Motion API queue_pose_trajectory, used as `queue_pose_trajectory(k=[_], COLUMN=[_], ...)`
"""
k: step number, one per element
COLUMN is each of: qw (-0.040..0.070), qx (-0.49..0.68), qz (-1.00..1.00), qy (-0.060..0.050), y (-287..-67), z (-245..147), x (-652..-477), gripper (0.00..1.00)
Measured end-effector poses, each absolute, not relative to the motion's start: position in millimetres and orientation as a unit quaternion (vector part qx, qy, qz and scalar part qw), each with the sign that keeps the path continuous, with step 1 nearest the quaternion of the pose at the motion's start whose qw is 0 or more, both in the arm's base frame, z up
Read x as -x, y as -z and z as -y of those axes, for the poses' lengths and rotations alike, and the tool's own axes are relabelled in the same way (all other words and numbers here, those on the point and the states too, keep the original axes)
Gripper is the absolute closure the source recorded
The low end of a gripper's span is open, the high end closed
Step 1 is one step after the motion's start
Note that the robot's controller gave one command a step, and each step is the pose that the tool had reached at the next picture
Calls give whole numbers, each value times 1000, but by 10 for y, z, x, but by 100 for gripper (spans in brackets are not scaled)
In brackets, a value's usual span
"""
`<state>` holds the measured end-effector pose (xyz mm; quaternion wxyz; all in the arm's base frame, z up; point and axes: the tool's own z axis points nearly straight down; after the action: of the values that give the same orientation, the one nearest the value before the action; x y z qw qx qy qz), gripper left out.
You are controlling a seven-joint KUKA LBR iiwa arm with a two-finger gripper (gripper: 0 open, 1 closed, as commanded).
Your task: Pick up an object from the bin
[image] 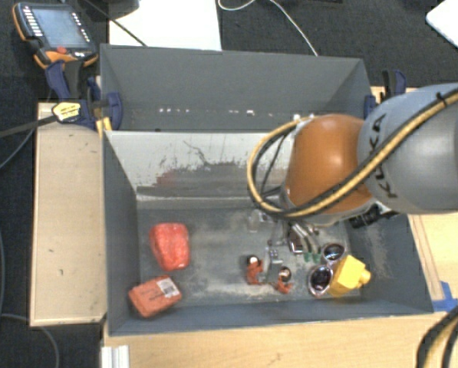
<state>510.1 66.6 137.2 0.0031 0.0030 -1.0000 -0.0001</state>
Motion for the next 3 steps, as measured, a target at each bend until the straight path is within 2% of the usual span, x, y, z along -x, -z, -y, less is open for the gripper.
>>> queue_pose_trajectory(k=[1,2,3], qw=[-1,-1,-3], qx=[-1,-11,-68], qz=[1000,1000,998], qy=[0,1,1], y=[-1415,-710,-1296], z=[-662,-353,-400], x=[-5120,-4790,-4782], gripper=[0,0,0])
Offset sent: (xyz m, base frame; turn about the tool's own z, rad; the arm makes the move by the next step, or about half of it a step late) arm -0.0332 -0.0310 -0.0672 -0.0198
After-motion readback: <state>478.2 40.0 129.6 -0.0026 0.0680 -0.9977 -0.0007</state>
